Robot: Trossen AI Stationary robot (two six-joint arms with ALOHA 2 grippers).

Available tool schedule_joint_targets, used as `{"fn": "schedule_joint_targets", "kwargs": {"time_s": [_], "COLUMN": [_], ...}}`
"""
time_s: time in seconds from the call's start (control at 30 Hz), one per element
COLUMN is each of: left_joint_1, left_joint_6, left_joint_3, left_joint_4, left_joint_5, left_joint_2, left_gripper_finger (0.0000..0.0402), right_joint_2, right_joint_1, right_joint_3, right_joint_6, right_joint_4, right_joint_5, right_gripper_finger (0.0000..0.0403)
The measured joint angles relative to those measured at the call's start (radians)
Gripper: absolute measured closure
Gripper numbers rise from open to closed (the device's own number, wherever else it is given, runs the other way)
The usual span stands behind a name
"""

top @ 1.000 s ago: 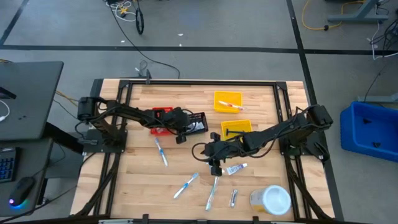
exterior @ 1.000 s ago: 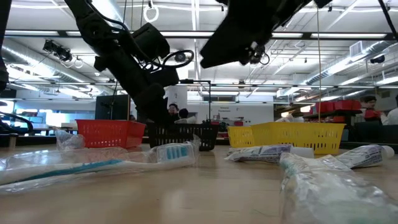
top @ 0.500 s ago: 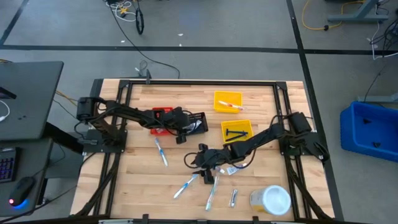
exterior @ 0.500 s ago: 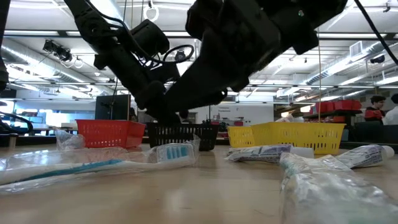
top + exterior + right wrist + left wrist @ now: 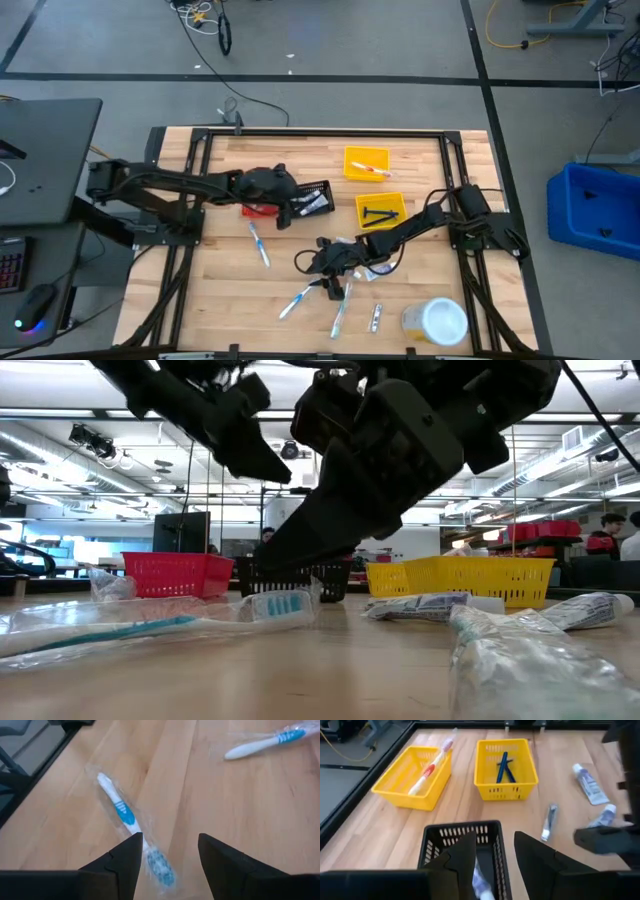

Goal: Pick & Place Travel size toiletries
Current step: Put the blue toothbrush into the top yellow bin

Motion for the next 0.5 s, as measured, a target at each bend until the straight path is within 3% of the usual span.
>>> {"fn": "schedule_joint_targets", "kwargs": {"time_s": [0.23,0.5], "left_joint_1": [-0.049,-0.103], "left_joint_6": [-0.035,-0.045], "left_joint_3": [-0.001,-0.001], "left_joint_4": [-0.106,-0.15], "left_joint_5": [0.0,0.0], "left_joint_2": [-0.108,-0.127], "left_gripper_finger": [0.026,0.026], "right_joint_2": [0.012,0.053], "right_joint_1": [0.021,0.024], "right_joint_3": [0.0,0.001], "right_joint_6": [-0.025,-0.081], "right_joint_4": [0.001,-0.017], "right_joint_5": [0.0,0.001], "right_gripper_finger": [0.0206,0.0197]}}
